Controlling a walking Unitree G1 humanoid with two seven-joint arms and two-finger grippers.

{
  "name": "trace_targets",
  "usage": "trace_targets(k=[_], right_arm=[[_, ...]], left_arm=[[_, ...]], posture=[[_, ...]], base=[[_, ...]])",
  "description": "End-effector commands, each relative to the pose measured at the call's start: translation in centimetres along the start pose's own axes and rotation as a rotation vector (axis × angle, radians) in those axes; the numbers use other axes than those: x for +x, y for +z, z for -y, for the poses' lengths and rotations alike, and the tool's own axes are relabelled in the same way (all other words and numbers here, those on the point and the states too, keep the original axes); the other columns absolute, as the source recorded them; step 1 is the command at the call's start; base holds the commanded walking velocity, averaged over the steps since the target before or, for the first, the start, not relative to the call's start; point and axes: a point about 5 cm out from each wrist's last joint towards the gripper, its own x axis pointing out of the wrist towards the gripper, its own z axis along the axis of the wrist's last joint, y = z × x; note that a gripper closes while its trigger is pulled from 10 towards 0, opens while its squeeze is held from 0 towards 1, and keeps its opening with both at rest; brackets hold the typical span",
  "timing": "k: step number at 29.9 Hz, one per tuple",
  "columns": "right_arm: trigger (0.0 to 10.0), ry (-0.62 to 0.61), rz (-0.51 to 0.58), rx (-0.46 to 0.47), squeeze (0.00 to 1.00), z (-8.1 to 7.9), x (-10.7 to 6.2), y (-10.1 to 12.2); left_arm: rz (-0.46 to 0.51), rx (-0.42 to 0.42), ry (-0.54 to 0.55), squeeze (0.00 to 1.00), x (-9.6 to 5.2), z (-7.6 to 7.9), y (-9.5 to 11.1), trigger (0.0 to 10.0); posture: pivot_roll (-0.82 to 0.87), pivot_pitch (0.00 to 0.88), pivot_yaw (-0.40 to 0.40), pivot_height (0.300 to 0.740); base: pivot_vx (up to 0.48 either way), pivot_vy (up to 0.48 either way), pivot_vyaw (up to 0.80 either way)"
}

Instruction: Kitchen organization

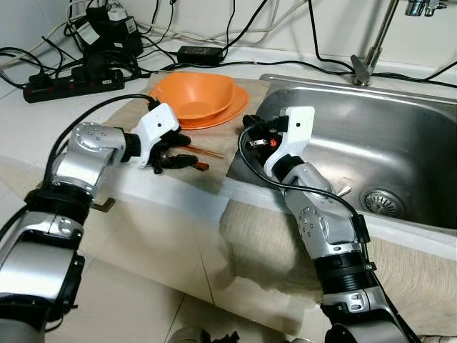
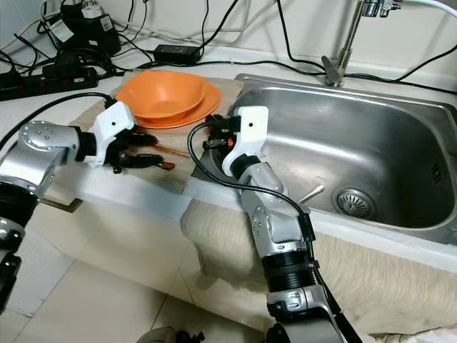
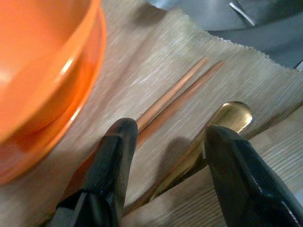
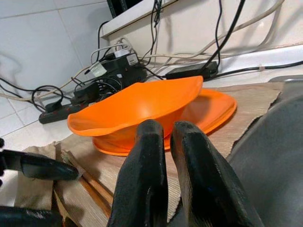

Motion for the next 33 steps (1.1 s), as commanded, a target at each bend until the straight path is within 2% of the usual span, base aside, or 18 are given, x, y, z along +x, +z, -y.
trace_targets(k=[1, 9, 17, 26, 33], right_arm=[[10.0, -0.001, -0.001, 0.013, 0.0, -0.1, 0.0, 0.1], [10.0, 0.001, -0.005, 0.004, 0.0, -0.1, 0.0, -0.1], [10.0, -0.002, -0.007, -0.003, 0.0, -0.1, 0.0, -0.1], [10.0, -0.01, -0.008, 0.001, 0.0, 0.0, 0.0, -0.3], [10.0, -0.012, -0.011, 0.001, 0.0, 0.0, -0.1, -0.3]], left_arm=[[-0.018, 0.021, 0.007, 0.0, -0.3, -0.4, 0.2, 10.0], [-0.021, 0.024, 0.008, 0.0, 0.8, -0.3, 0.3, 10.0], [-0.071, 0.036, -0.019, 0.0, 1.6, -0.1, 0.0, 10.0], [-0.106, 0.043, -0.027, 0.0, 1.9, -0.2, 0.0, 10.0], [-0.074, 0.054, 0.022, 0.0, 1.1, -1.4, 1.2, 10.0]], posture=[[0.07, 0.008, 0.091, 0.74], [0.06, 0.0, 0.093, 0.74], [0.05, 0.0, 0.095, 0.74], [0.05, 0.0, 0.104, 0.74], [0.05, 0.0, 0.105, 0.74]], base=[[0.0, 0.0, 0.0], [0.0, 0.0, 0.0], [0.0, 0.0, 0.0], [0.0, 0.0, 0.0], [0.0, 0.0, 0.0]])
